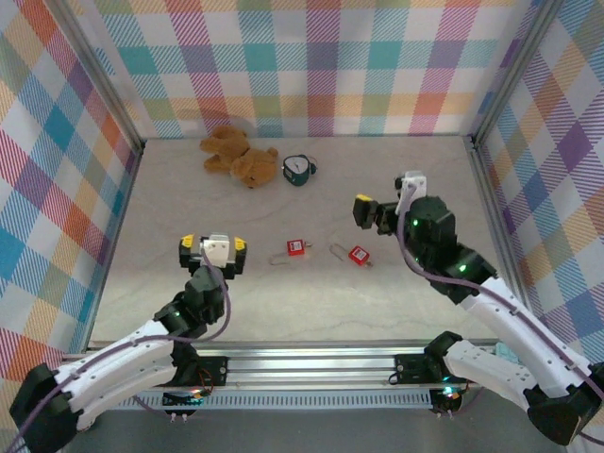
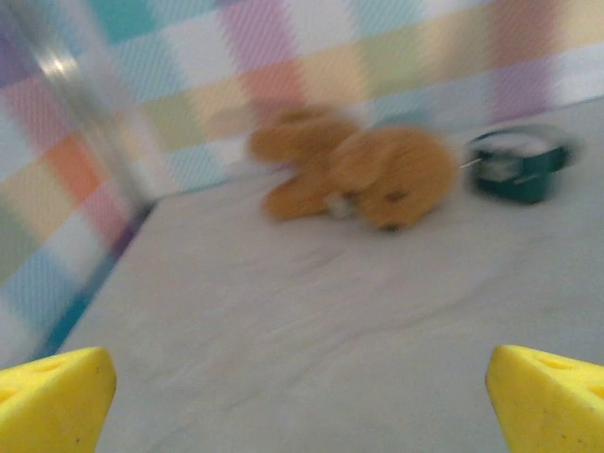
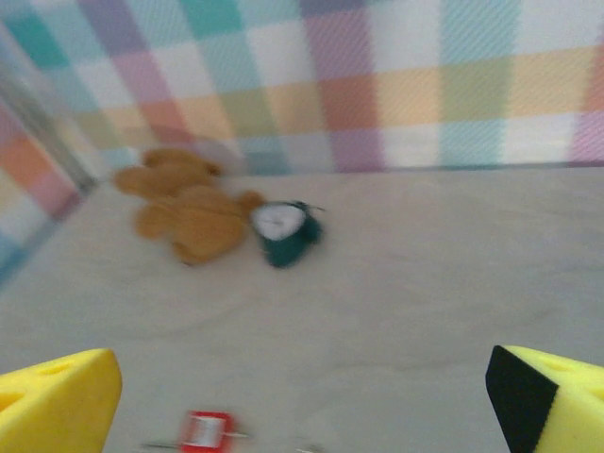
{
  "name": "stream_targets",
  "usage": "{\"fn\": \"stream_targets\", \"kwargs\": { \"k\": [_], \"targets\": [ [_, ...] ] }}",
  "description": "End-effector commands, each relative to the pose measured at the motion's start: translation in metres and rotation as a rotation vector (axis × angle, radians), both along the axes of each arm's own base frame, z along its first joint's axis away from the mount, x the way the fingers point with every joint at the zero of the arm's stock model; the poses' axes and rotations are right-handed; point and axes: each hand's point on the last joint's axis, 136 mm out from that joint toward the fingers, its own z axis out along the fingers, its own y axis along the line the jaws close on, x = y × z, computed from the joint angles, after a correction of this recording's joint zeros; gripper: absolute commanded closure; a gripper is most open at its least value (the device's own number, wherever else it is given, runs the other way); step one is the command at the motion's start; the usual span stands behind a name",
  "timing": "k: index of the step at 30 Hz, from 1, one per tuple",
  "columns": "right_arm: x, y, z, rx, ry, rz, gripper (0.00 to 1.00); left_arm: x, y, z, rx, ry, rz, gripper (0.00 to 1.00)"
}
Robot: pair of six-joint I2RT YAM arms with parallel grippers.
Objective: Unlock with the key
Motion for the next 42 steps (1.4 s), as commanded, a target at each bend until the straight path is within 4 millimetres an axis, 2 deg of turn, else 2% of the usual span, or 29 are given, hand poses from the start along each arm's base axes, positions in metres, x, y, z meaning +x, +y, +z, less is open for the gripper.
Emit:
{"fn": "stream_targets", "kwargs": {
  "k": [1,4,6,9,11,13,17,22,25,27,29,30,32,36,39,42],
  "targets": [
    [0.01,-0.021,0.007,-0.212,-0.257,-0.029,0.01,0.02,0.033,0.009,-0.209,-0.118,0.126,0.0],
    [0.02,-0.037,-0.015,-0.237,-0.254,-0.056,0.01,0.037,0.057,-0.02,-0.207,-0.081,0.2,0.0],
    [0.026,-0.043,-0.036,-0.247,-0.213,-0.039,0.01,0.049,0.063,-0.035,-0.162,-0.056,0.223,0.0],
    [0.035,-0.054,-0.063,-0.233,-0.174,-0.048,0.01,0.067,0.062,-0.056,-0.162,-0.057,0.237,0.0],
    [0.041,-0.071,-0.087,-0.217,-0.135,-0.103,0.01,0.085,0.054,-0.061,-0.068,-0.038,0.234,0.0],
    [0.046,-0.087,-0.109,-0.192,-0.11,-0.142,0.01,0.102,0.053,-0.069,-0.021,-0.018,0.259,0.0],
    [0.048,-0.106,-0.141,-0.169,-0.111,-0.165,0.01,0.105,0.057,-0.076,-0.079,0.042,0.224,0.0],
    [0.065,-0.127,-0.178,-0.17,-0.067,-0.175,0.01,0.107,0.054,-0.078,-0.098,0.059,0.186,0.0],
    [0.075,-0.136,-0.173,-0.084,-0.079,-0.221,0.01,0.106,0.046,-0.081,-0.12,0.061,0.103,0.0],
    [0.081,-0.139,-0.182,-0.078,-0.035,-0.231,0.01,0.102,0.04,-0.084,-0.143,0.055,0.03,0.0],
    [0.085,-0.137,-0.193,-0.078,-0.026,-0.22,0.01,0.098,0.029,-0.099,-0.201,0.079,-0.126,0.0],
    [0.086,-0.136,-0.199,-0.077,-0.027,-0.215,0.01,0.101,0.025,-0.095,-0.188,0.042,-0.15,0.0],
    [0.089,-0.132,-0.205,-0.078,-0.045,-0.189,0.01,0.099,0.026,-0.097,-0.188,0.062,-0.127,0.0],
    [0.103,-0.118,-0.213,-0.092,0.058,-0.095,0.01,0.11,0.035,-0.101,-0.21,0.11,-0.078,0.0],
    [0.106,-0.129,-0.216,-0.091,0.091,-0.157,0.01,0.113,0.04,-0.102,-0.214,0.121,-0.047,0.0],
    [0.107,-0.129,-0.214,-0.09,0.079,-0.156,0.01,0.118,0.062,-0.102,-0.225,0.122,0.097,0.0]
  ]
}}
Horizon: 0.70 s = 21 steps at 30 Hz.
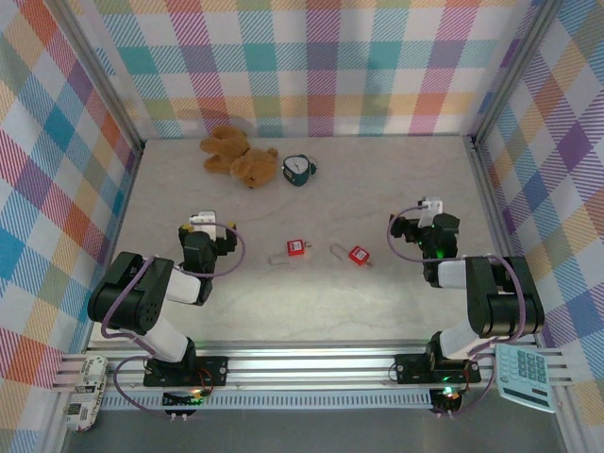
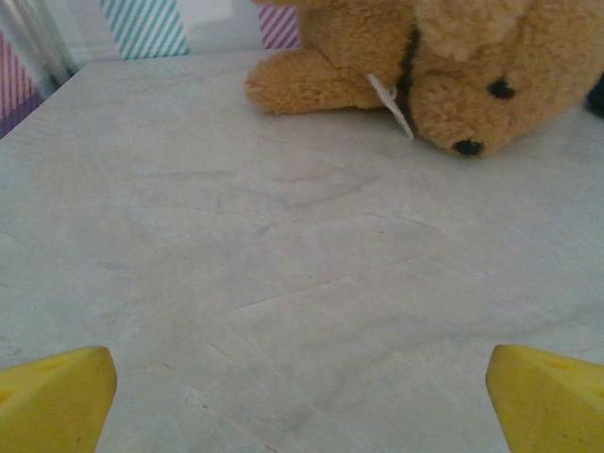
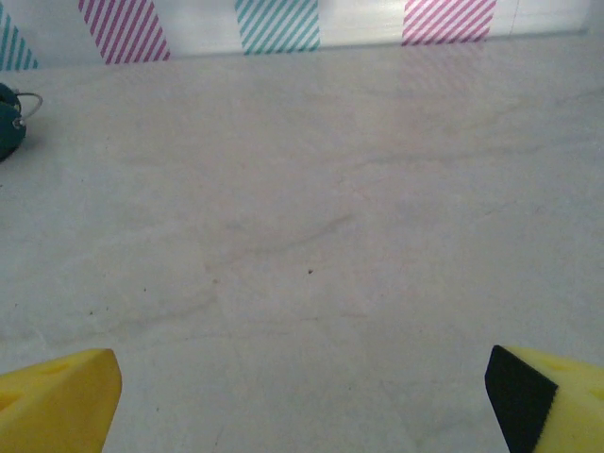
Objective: Unlock with the key
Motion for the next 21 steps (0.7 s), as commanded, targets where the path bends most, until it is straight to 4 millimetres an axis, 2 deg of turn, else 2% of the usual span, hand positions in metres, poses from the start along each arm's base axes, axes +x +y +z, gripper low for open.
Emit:
{"fn": "stream_targets", "kwargs": {
  "k": [1,21],
  "targets": [
    [-0.0018,0.0007,-0.0062,0.01,0.03,0.009,0.01,0.0075,0.0197,0.0059,-0.042,0.004,0.115,0.0],
    [-0.0016,0.0018,-0.0058,0.011,0.028,0.013,0.01,0.0079,0.0182,0.006,-0.043,0.002,0.1,0.0]
  ]
}}
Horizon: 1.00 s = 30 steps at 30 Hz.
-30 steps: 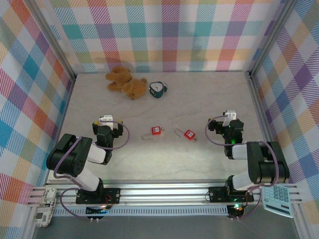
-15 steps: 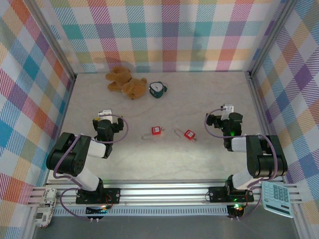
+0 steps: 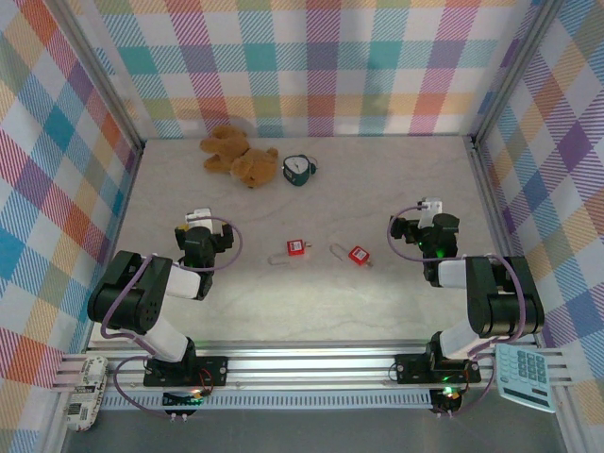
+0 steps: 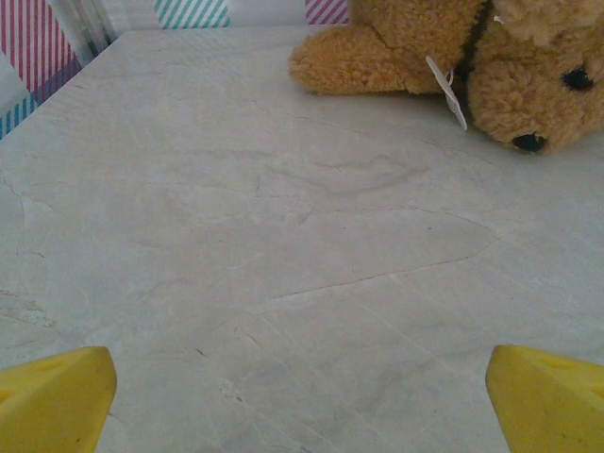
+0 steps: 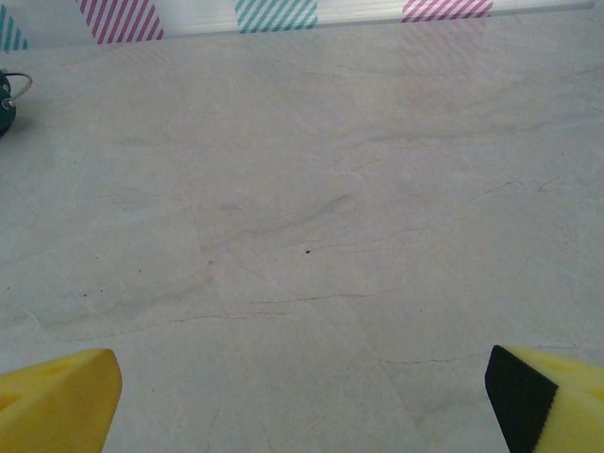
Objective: Unlock with the key
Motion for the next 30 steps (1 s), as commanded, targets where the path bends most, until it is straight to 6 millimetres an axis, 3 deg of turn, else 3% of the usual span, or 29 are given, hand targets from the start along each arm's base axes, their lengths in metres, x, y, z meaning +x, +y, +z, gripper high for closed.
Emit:
{"fn": "stream_targets", "kwargs": {
  "k": [1,30],
  "targets": [
    [0.0018,0.0013,0.0027,0.01,-0.009,0.011,0.01,0.0048,0.0057,0.011,-0.026,-0.036,0.026,0.0],
    [0.002,0.0021,0.0028,0.009,-0.009,0.014,0.01,0.0055,0.0061,0.0104,-0.032,-0.032,0.026,0.0]
  ]
}}
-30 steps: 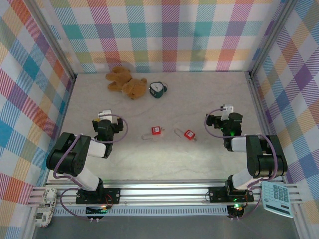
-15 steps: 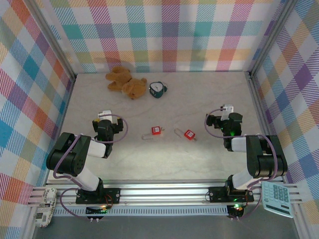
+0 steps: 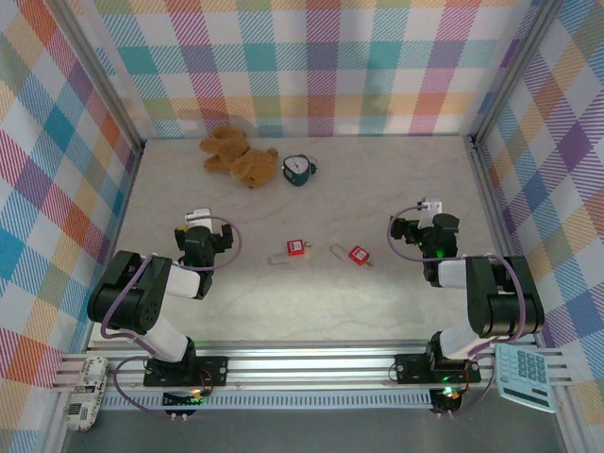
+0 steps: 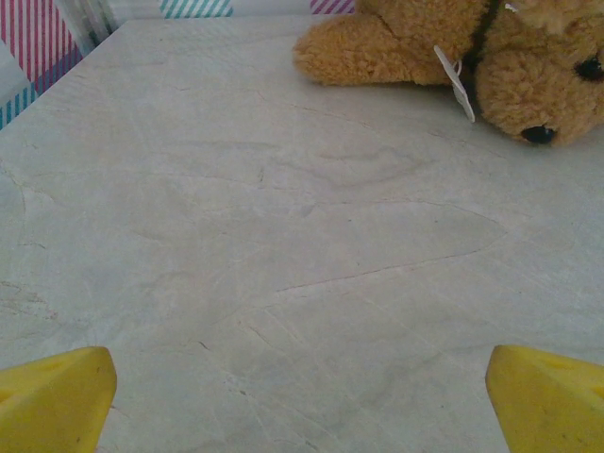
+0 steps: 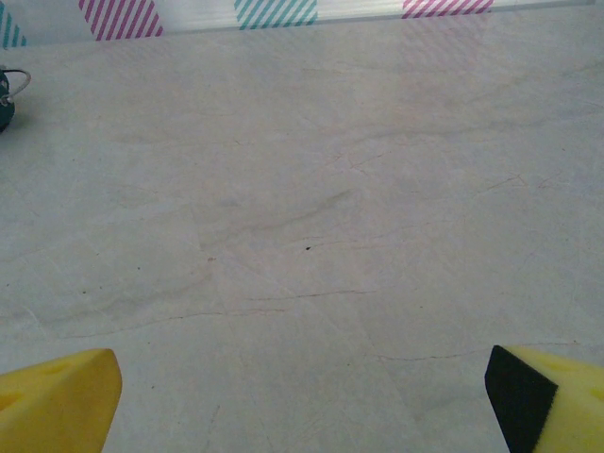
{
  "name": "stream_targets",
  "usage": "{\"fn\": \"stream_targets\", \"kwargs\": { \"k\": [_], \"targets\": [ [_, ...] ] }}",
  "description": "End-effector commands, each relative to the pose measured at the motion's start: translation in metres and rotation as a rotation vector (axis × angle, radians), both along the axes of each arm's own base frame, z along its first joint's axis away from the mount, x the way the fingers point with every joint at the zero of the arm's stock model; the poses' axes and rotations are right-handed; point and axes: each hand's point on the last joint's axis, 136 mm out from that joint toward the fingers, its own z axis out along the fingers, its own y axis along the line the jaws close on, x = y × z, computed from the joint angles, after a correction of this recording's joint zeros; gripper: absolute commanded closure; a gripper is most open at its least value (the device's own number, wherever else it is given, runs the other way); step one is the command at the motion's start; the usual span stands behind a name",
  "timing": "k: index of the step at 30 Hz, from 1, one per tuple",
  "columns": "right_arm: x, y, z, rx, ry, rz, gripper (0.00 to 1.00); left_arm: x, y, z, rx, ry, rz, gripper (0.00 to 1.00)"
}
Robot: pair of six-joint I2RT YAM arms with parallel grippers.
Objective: Unlock with the key
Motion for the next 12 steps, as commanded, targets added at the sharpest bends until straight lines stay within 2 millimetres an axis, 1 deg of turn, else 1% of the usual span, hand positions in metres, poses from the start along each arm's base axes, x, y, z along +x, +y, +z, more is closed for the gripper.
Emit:
{"fn": "stream_targets", "kwargs": {
  "k": [1,12],
  "targets": [
    [0.0024,0.0019,0.0039,0.009,-0.013,0.013,0.01,0.0057,0.0044,0.0134,-0.027,-0.047,0.019,0.0],
    [0.0024,0.0016,0.0035,0.009,-0.012,0.013,0.01,0.0064,0.0039,0.0126,-0.031,-0.043,0.013,0.0]
  ]
}}
